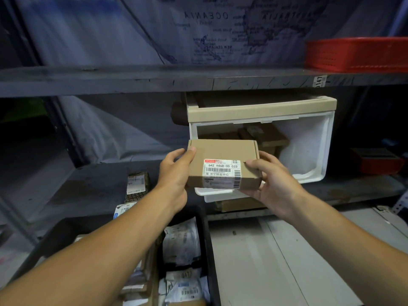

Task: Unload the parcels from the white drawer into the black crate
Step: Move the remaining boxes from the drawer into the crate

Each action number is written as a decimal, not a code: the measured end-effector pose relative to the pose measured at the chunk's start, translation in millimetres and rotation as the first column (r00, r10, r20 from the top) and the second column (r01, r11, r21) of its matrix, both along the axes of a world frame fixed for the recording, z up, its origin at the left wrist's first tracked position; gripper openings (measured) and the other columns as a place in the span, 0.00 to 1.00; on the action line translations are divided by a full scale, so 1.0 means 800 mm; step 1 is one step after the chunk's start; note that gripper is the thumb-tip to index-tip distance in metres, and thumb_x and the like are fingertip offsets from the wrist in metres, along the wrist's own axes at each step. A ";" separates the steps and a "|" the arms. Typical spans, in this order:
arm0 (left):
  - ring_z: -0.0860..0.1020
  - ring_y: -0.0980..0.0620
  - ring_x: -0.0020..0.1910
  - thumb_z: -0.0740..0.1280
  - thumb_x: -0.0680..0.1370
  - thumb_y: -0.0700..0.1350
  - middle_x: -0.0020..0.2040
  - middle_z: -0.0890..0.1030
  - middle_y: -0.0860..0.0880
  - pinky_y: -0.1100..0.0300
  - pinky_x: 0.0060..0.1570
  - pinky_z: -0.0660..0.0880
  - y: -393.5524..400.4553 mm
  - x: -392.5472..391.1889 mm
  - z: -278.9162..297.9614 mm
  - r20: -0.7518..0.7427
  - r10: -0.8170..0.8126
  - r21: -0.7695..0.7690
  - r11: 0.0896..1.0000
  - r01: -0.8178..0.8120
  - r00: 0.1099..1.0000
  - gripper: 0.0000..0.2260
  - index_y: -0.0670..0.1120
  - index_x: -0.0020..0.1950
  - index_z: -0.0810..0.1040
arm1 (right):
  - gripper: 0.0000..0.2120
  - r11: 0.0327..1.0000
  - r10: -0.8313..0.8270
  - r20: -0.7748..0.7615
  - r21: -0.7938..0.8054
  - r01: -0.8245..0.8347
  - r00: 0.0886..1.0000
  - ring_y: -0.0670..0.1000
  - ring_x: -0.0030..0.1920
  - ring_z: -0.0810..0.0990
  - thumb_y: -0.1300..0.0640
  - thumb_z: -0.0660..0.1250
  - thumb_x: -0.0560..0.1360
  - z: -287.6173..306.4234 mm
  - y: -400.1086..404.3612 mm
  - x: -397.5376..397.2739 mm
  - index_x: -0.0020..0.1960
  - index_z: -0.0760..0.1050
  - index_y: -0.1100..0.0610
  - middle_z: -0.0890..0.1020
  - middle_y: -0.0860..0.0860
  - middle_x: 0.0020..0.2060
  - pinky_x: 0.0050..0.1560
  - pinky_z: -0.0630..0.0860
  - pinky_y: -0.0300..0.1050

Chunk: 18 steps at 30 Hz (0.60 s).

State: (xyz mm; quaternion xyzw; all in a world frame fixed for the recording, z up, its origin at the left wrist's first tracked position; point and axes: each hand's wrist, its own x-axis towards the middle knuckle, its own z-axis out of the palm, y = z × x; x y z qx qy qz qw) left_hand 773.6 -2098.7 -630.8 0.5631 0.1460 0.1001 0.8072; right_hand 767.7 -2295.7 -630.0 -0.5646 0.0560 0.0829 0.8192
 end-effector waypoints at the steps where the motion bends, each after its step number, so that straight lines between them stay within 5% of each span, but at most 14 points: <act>1: 0.84 0.46 0.51 0.71 0.80 0.48 0.55 0.85 0.43 0.46 0.53 0.79 0.001 -0.001 0.002 0.003 -0.015 -0.024 1.000 0.015 1.000 0.11 0.48 0.61 0.78 | 0.26 1.000 -0.011 0.002 0.017 0.011 1.000 0.60 0.60 0.81 0.61 0.69 0.79 0.000 0.002 -0.001 0.73 0.66 0.45 0.79 0.57 0.63 0.49 0.85 0.58; 3: 0.83 0.45 0.52 0.70 0.80 0.46 0.54 0.86 0.43 0.46 0.52 0.79 0.003 -0.004 0.005 0.045 -0.115 -0.018 0.993 0.115 0.992 0.10 0.50 0.61 0.78 | 0.27 1.000 -0.002 -0.006 0.018 0.002 1.000 0.59 0.59 0.82 0.61 0.68 0.80 0.001 0.005 -0.003 0.75 0.66 0.44 0.79 0.56 0.64 0.46 0.85 0.57; 6: 0.82 0.48 0.52 0.73 0.76 0.47 0.56 0.85 0.45 0.50 0.47 0.81 0.006 -0.010 0.006 0.092 -0.320 0.075 0.947 0.314 0.943 0.20 0.55 0.68 0.75 | 0.18 1.000 0.006 -0.090 0.003 -0.006 0.996 0.58 0.56 0.84 0.56 0.66 0.81 0.002 0.004 -0.005 0.71 0.72 0.49 0.83 0.57 0.59 0.39 0.85 0.50; 9: 0.83 0.48 0.55 0.80 0.66 0.51 0.63 0.80 0.45 0.52 0.50 0.81 0.016 -0.013 0.001 0.052 -0.477 0.216 0.863 0.457 0.877 0.33 0.59 0.68 0.73 | 0.12 0.999 0.039 -0.200 -0.024 -0.044 0.979 0.55 0.47 0.85 0.53 0.65 0.80 0.006 0.001 -0.010 0.61 0.79 0.55 0.87 0.58 0.49 0.32 0.84 0.45; 12: 0.84 0.47 0.56 0.82 0.63 0.50 0.61 0.82 0.44 0.51 0.58 0.80 0.025 -0.012 -0.006 0.025 -0.504 0.283 0.832 0.477 0.863 0.34 0.56 0.67 0.75 | 0.13 0.995 0.063 -0.241 -0.055 -0.078 0.969 0.55 0.38 0.86 0.48 0.67 0.80 0.009 -0.004 -0.012 0.58 0.79 0.55 0.87 0.58 0.42 0.29 0.83 0.44; 15: 0.83 0.48 0.48 0.80 0.66 0.52 0.50 0.86 0.46 0.50 0.59 0.76 0.025 -0.011 -0.002 0.015 -0.419 0.197 0.891 0.409 0.908 0.25 0.47 0.60 0.80 | 0.27 0.980 0.116 -0.184 -0.137 -0.142 0.976 0.60 0.56 0.84 0.32 0.67 0.74 0.004 -0.013 -0.007 0.65 0.77 0.49 0.81 0.57 0.59 0.51 0.85 0.55; 18: 0.81 0.47 0.43 0.73 0.68 0.58 0.45 0.86 0.45 0.49 0.54 0.76 0.030 -0.013 0.006 -0.075 -0.427 0.070 0.899 0.432 0.901 0.14 0.50 0.46 0.87 | 0.41 0.921 0.242 0.048 -0.325 -0.214 0.969 0.55 0.75 0.68 0.27 0.67 0.64 0.001 -0.019 -0.010 0.75 0.68 0.38 0.71 0.44 0.72 0.73 0.68 0.64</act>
